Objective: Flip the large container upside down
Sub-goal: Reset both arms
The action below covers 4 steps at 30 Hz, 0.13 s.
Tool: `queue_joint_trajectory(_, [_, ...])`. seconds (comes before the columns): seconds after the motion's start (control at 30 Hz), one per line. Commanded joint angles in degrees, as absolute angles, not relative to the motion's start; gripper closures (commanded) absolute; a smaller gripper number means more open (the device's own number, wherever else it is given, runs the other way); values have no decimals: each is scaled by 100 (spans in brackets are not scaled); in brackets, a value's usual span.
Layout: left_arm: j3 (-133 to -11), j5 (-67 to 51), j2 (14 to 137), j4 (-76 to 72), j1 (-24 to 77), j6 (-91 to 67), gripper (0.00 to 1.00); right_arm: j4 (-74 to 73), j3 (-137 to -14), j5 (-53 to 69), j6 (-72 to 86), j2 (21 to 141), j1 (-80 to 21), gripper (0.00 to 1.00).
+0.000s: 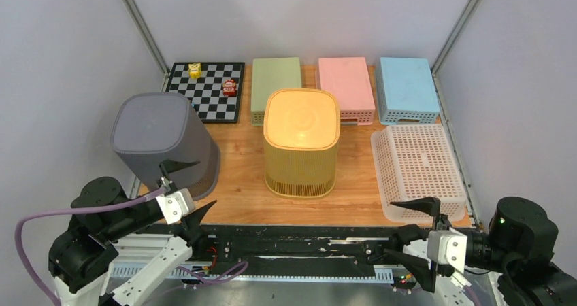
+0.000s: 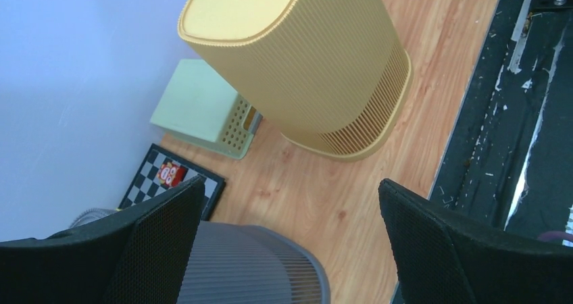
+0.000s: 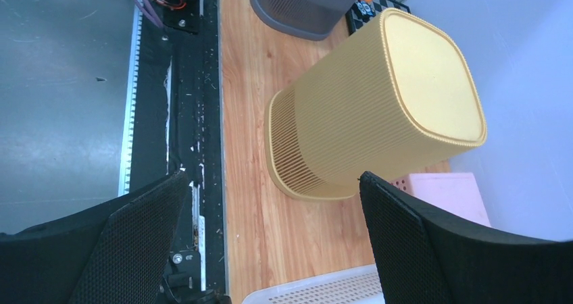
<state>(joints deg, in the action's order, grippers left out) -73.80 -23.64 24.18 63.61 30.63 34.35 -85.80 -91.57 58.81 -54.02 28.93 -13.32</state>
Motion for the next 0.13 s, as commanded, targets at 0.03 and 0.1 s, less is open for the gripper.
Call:
queue_joint_trajectory(0.03, [-7347, -2756, 2452, 6489, 2758, 3458, 0, -9160, -9289, 6397, -5914, 3003, -1230, 0])
queue_joint_trajectory(0.1, [-7339, -2779, 2498, 6392, 2682, 3348, 0, -9179, -9283, 6435, -5952, 3007, -1239, 0])
